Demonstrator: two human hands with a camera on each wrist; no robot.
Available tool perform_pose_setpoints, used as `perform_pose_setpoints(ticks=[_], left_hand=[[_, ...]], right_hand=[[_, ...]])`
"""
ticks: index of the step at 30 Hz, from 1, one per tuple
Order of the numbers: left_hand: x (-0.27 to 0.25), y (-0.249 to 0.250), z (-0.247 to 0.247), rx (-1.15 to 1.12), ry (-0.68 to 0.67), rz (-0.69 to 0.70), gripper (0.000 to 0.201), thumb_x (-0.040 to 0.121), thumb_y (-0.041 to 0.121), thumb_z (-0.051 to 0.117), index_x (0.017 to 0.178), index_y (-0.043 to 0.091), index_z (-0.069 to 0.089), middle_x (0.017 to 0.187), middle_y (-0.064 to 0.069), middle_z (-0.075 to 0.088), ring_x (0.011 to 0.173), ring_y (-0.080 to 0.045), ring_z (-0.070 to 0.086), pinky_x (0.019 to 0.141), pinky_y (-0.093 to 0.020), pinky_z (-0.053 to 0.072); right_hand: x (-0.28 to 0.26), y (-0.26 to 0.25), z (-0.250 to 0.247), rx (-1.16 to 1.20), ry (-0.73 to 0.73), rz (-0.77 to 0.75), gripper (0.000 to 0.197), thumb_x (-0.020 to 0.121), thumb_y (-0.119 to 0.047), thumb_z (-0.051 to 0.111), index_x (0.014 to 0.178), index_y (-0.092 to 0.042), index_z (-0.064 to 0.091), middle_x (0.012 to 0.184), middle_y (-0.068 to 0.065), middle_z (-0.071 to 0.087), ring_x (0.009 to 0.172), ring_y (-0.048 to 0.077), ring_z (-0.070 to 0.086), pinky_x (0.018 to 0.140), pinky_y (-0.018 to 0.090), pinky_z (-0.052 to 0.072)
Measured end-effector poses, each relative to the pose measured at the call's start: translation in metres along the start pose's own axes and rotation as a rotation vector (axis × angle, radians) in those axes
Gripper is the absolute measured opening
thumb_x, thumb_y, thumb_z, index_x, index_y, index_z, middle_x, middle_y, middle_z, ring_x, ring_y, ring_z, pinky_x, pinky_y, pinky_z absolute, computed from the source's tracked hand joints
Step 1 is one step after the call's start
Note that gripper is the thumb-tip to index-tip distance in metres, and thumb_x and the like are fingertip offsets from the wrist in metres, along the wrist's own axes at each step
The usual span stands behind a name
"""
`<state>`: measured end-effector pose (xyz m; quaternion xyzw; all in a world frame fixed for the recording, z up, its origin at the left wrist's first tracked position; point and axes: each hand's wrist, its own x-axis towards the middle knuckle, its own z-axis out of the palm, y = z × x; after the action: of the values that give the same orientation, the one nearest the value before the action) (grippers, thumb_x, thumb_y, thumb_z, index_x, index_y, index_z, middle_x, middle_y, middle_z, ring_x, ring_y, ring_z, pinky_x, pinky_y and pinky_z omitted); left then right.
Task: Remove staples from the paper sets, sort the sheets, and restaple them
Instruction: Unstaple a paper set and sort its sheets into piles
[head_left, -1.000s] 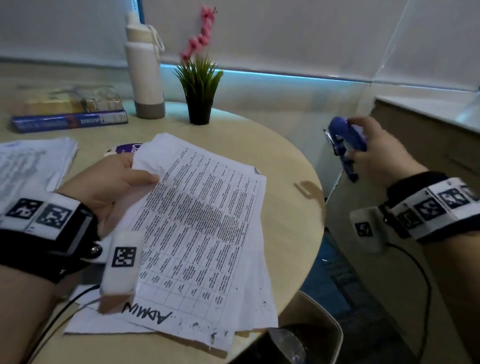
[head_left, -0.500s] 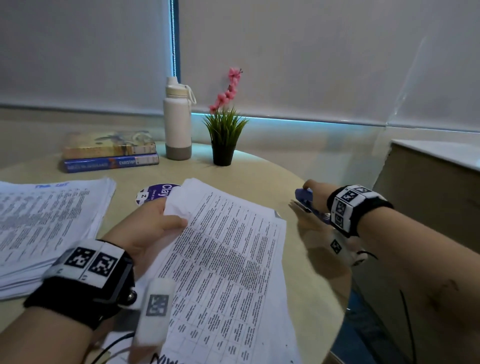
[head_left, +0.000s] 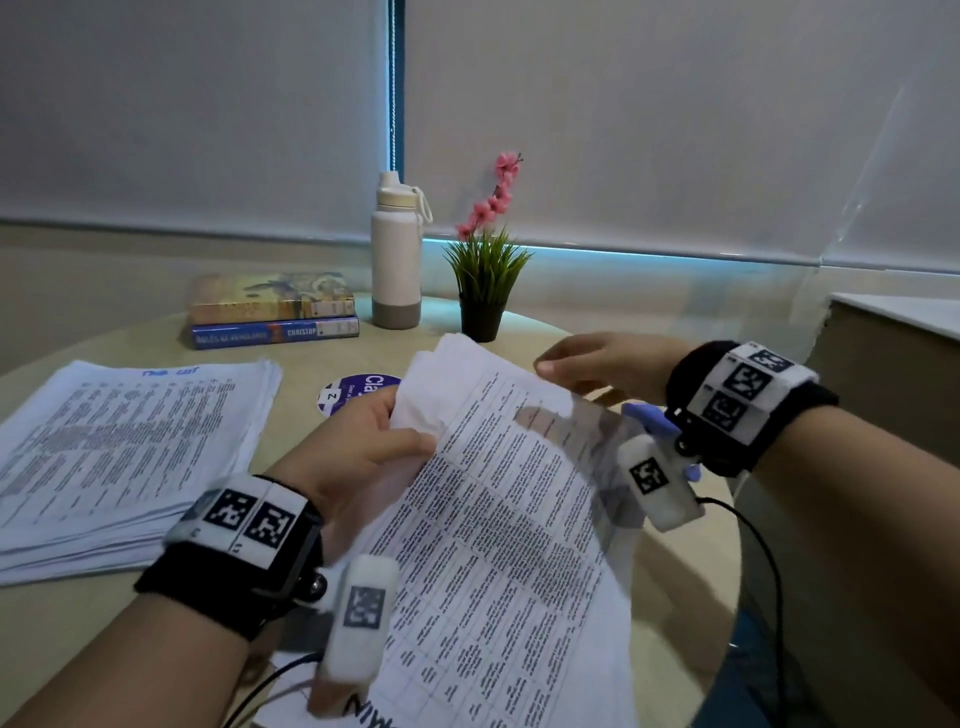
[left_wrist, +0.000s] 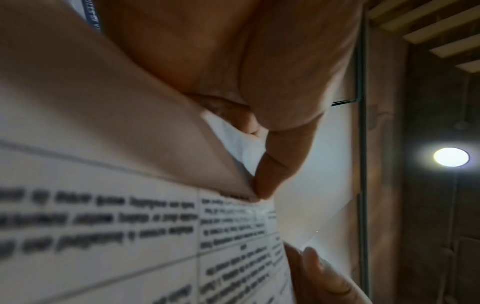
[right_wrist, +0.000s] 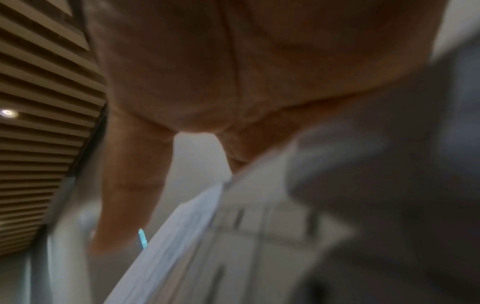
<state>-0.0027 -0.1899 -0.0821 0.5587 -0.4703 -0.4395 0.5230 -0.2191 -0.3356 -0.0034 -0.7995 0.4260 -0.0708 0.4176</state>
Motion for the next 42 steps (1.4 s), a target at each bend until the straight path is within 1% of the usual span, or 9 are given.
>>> perform_pose_setpoints(ticks=[5, 10, 16, 22, 25, 28, 34, 37, 42], left_hand=[[-0.007, 0.008, 0.005, 0.051, -0.006, 0.112, 0.041, 0.083, -0.011, 0.06, 0.114, 0.017, 0.06, 0.099, -0.003, 0.077, 0.091, -0.019, 0.073, 0.073, -0.026, 0.058], [-0.015, 0.025, 0.005, 0.323, 0.326, 0.33, 0.044, 0.083, 0.009, 0.071, 0.121, 0.027, 0.056, 0.103, 0.006, 0.069, 0.102, -0.011, 0.063, 0.093, -0.034, 0.049], [-0.032, 0.032, 0.009, 0.478, 0.457, 0.396, 0.054, 0.084, 0.025, 0.071, 0.132, 0.032, 0.048, 0.148, 0.006, 0.029, 0.138, -0.009, 0.029, 0.114, -0.031, 0.024], [-0.024, 0.031, 0.026, -0.363, 0.297, 0.031, 0.101, 0.072, 0.045, 0.079, 0.152, 0.021, 0.023, 0.151, -0.006, 0.039, 0.137, -0.027, 0.042, 0.106, -0.044, 0.039], [-0.025, 0.042, 0.034, -0.631, 0.202, 0.233, 0.069, 0.082, 0.023, 0.072, 0.143, 0.009, 0.042, 0.136, -0.012, 0.059, 0.123, -0.031, 0.058, 0.101, -0.05, 0.046], [-0.034, 0.055, 0.031, -0.523, 0.454, 0.39, 0.04, 0.089, -0.002, 0.06, 0.128, 0.005, 0.056, 0.122, -0.016, 0.067, 0.113, -0.032, 0.064, 0.099, -0.052, 0.049], [-0.055, 0.07, 0.004, -0.109, 0.468, 0.463, 0.023, 0.087, -0.005, 0.061, 0.106, 0.007, 0.066, 0.094, -0.006, 0.076, 0.09, -0.023, 0.073, 0.078, -0.035, 0.059], [-0.06, 0.071, 0.01, -0.006, 0.405, 0.444, 0.021, 0.087, -0.004, 0.062, 0.092, 0.016, 0.066, 0.082, -0.001, 0.076, 0.079, -0.017, 0.073, 0.067, -0.028, 0.06], [-0.064, 0.07, 0.015, 0.006, 0.289, 0.358, 0.018, 0.085, 0.004, 0.067, 0.099, 0.015, 0.067, 0.096, -0.009, 0.076, 0.091, -0.025, 0.073, 0.082, -0.044, 0.059]], right_hand=[[-0.014, -0.018, 0.01, 0.159, -0.326, 0.018, 0.024, 0.079, 0.0, 0.066, 0.1, -0.013, 0.067, 0.1, 0.013, 0.073, 0.089, 0.03, 0.071, 0.075, 0.045, 0.058], [-0.035, -0.013, 0.01, -0.608, 0.287, -0.145, 0.015, 0.085, -0.013, 0.063, 0.097, -0.021, 0.068, 0.089, -0.004, 0.066, 0.09, 0.02, 0.063, 0.082, 0.028, 0.046], [-0.063, 0.013, 0.005, 0.174, 0.761, -0.413, 0.019, 0.079, -0.009, 0.055, 0.089, -0.018, 0.069, 0.086, -0.003, 0.073, 0.081, 0.018, 0.068, 0.077, 0.041, 0.056], [-0.086, 0.025, 0.071, 0.932, 0.854, -0.652, 0.025, 0.094, -0.003, 0.051, 0.119, -0.003, 0.056, 0.113, 0.008, 0.068, 0.103, 0.023, 0.066, 0.082, 0.032, 0.054], [-0.093, 0.027, 0.108, 1.056, 0.735, -0.622, 0.036, 0.093, -0.002, 0.05, 0.128, -0.01, 0.054, 0.124, 0.004, 0.065, 0.115, 0.022, 0.061, 0.1, 0.042, 0.046], [-0.102, 0.036, 0.125, 1.117, 0.582, -0.562, 0.038, 0.085, 0.0, 0.057, 0.12, -0.015, 0.059, 0.119, 0.004, 0.067, 0.109, 0.019, 0.065, 0.091, 0.039, 0.052], [-0.104, 0.059, 0.064, 0.837, 0.504, -0.473, 0.097, 0.026, -0.063, 0.086, 0.113, -0.032, 0.056, 0.111, -0.004, 0.07, 0.103, 0.012, 0.064, 0.086, 0.031, 0.049], [-0.096, 0.043, 0.052, 0.775, 0.36, -0.522, 0.094, 0.041, -0.053, 0.089, 0.123, -0.026, 0.053, 0.115, -0.002, 0.069, 0.106, 0.015, 0.065, 0.081, 0.028, 0.054], [-0.091, 0.02, 0.054, 0.855, 0.413, -0.569, 0.058, 0.06, -0.027, 0.081, 0.11, -0.004, 0.063, 0.103, 0.012, 0.073, 0.096, 0.031, 0.069, 0.07, 0.033, 0.059]])
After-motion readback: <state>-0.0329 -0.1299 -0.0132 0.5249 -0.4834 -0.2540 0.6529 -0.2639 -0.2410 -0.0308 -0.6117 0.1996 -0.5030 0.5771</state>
